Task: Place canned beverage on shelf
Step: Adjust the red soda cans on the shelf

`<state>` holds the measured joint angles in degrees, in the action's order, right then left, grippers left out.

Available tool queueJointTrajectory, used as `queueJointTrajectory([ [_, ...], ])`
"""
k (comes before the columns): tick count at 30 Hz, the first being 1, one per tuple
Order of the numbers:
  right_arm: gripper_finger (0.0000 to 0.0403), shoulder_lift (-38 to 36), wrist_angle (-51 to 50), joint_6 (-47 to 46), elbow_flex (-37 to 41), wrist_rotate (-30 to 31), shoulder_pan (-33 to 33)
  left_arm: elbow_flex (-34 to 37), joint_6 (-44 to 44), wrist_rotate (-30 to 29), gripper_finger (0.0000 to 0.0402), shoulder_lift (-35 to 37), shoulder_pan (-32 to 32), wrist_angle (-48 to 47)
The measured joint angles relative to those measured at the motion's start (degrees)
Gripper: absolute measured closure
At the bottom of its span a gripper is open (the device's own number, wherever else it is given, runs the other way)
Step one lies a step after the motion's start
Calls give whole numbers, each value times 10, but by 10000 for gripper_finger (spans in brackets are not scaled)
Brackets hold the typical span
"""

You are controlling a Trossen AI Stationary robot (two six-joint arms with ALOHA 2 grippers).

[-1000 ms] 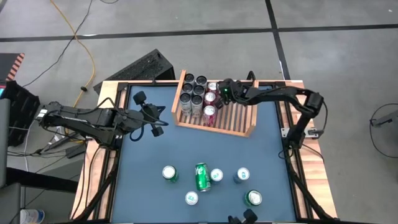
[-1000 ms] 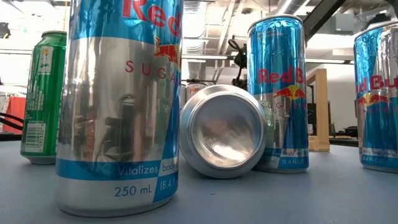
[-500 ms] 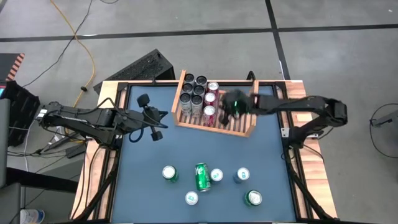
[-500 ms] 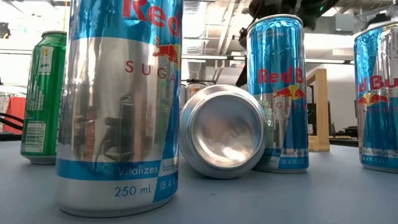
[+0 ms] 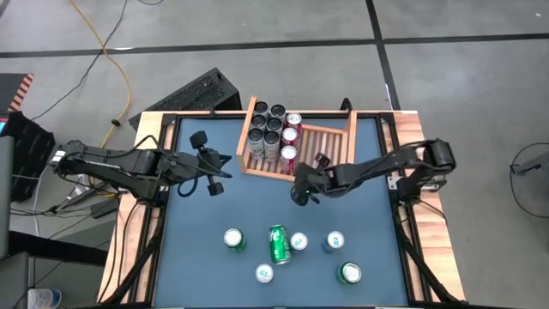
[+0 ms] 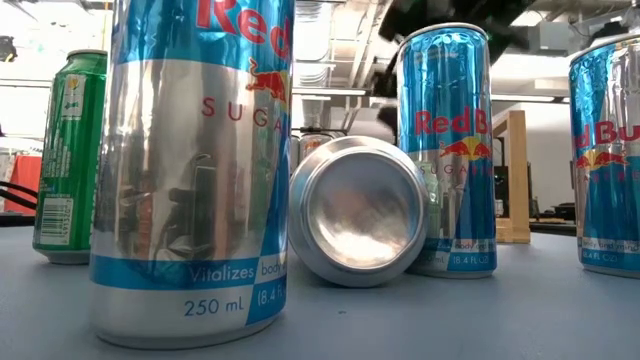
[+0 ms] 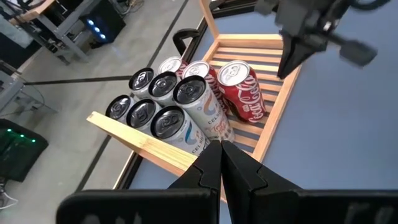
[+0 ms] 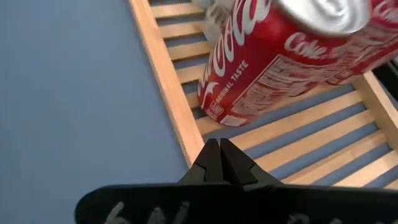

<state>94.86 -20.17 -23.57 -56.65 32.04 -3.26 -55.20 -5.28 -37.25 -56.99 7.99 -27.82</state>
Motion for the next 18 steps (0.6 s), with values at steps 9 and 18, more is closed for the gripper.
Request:
queueJointTrajectory([
  [9, 403, 68, 75, 48, 2, -24, 43, 0, -10, 0, 402, 0, 0, -4],
  [18, 403, 41, 243, 70, 98, -82, 89, 0, -9, -1, 402, 0, 0, -12],
])
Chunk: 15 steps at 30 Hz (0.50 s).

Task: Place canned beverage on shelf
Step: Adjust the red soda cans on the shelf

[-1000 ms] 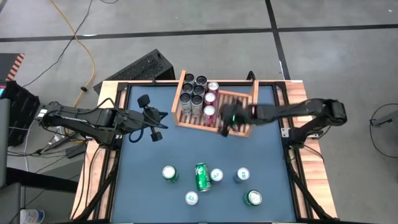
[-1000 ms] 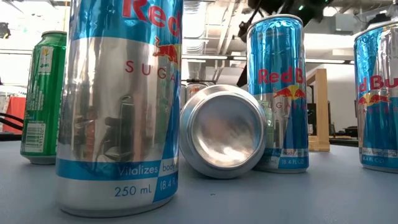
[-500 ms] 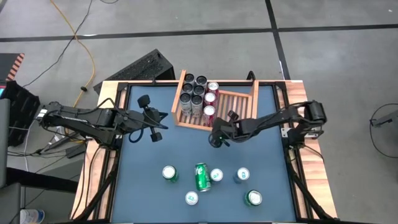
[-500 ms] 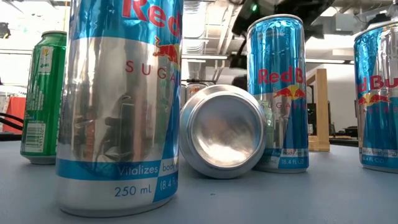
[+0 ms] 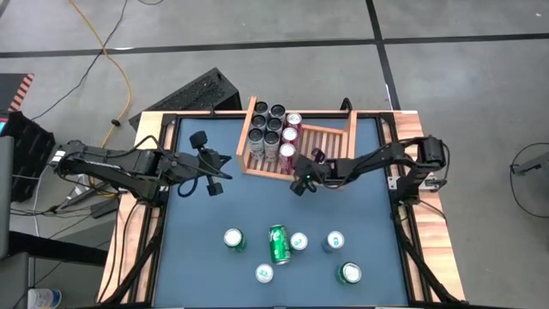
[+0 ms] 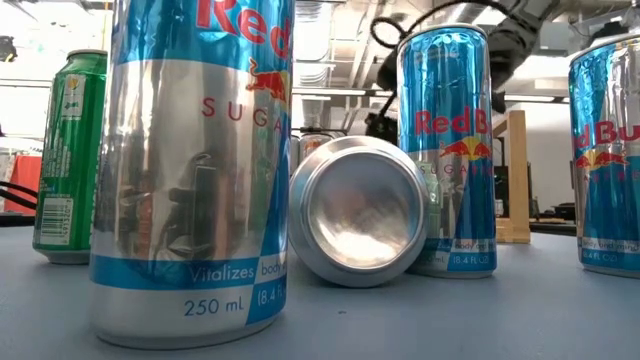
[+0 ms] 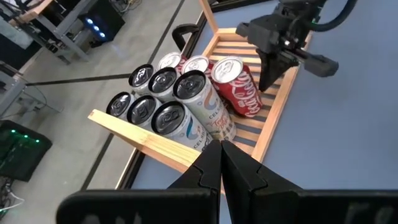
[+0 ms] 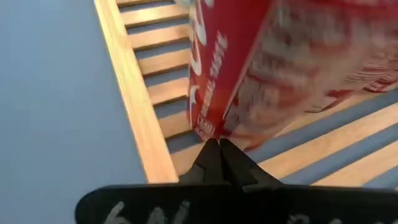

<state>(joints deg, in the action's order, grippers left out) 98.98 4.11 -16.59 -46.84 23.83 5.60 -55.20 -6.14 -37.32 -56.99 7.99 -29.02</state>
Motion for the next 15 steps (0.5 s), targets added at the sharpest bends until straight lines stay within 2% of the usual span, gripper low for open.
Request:
queueJointTrajectory([
  [15, 403, 0, 64, 15, 22, -54, 48, 0, 6, -5, 402, 0, 0, 2],
])
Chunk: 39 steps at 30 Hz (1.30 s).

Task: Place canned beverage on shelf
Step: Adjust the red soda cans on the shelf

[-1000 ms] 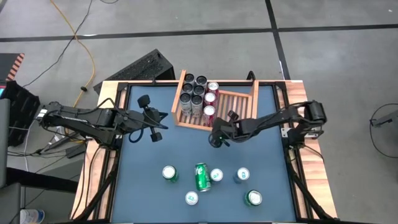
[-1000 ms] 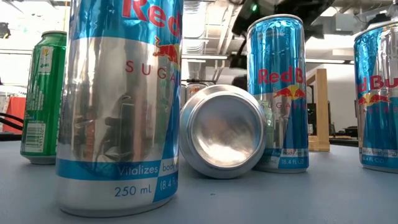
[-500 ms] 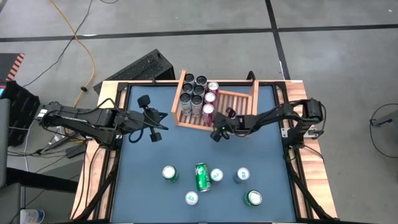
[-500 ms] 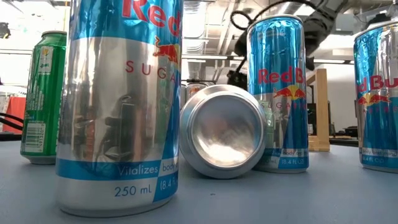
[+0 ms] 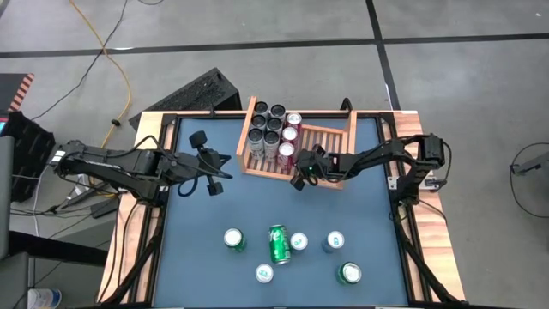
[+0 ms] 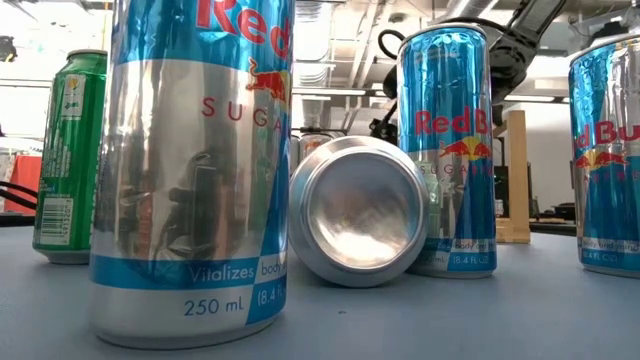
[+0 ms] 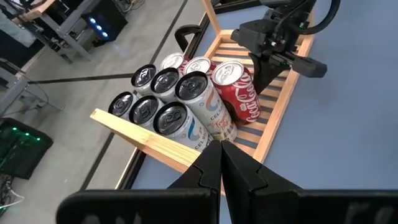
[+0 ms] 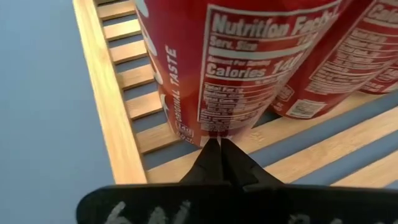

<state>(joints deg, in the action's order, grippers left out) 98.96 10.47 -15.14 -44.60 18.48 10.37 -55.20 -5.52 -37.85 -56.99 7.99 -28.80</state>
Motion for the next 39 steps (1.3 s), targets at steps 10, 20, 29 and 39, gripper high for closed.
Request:
queueJointTrajectory([
  [10, 403, -35, -31, -1, -4, 19, -16, 0, -4, 3, 402, 0, 0, -2],
  [20, 403, -104, -82, -22, -8, 111, 12, 0, 0, 44, 402, 0, 0, 0],
  [29, 403, -104, -3, -51, -8, 129, 88, 0, -10, 47, 402, 0, 0, 21],
  [39, 403, -94, 18, -110, -8, 146, 141, 0, -26, 51, 402, 0, 0, 32],
])
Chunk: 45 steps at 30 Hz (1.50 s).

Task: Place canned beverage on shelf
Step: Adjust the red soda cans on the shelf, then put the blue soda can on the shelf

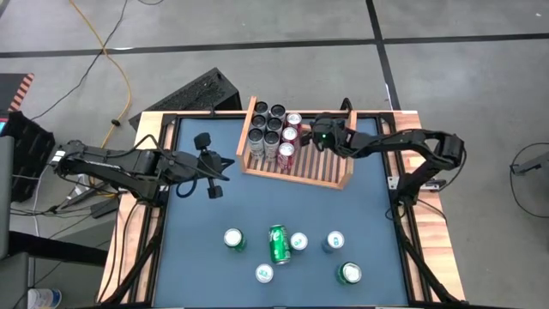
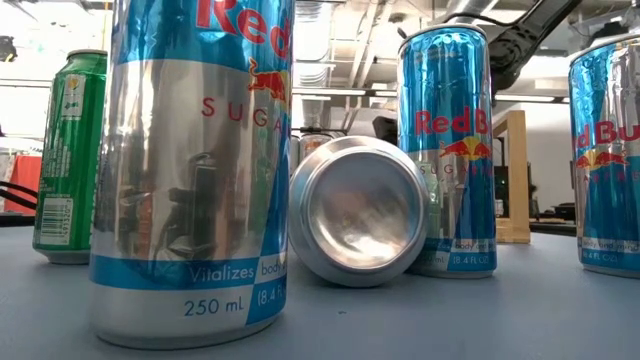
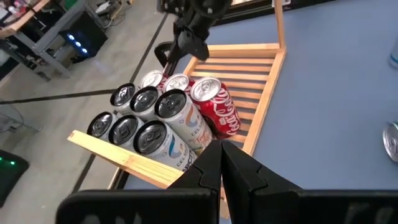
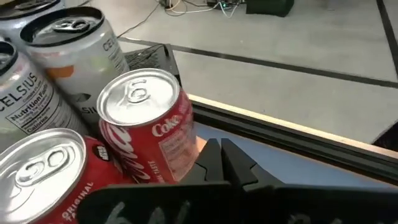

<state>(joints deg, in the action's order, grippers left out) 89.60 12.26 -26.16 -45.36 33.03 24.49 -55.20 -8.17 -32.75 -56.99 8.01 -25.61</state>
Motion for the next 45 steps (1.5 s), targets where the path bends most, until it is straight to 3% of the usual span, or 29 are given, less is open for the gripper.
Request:
queueJointTrajectory([
  [11, 403, 53, 18, 11, -27, -6, 5, 0, 5, 10, 402, 0, 0, 1],
  [22, 403, 54, 33, 40, -32, -75, 23, 0, 3, 9, 402, 0, 0, 1],
  [33, 403, 20, 54, 102, -44, -57, 23, 0, -1, 10, 402, 0, 0, 1],
  [36, 403, -17, 8, 133, -66, -58, 17, 0, -1, 10, 402, 0, 0, -6],
  [39, 403, -76, -94, 180, -106, -104, -11, 0, -1, 40, 402, 0, 0, -29],
  [45, 401, -163, -435, 211, -233, -231, -115, 0, -17, 163, 393, -4, 0, -47],
])
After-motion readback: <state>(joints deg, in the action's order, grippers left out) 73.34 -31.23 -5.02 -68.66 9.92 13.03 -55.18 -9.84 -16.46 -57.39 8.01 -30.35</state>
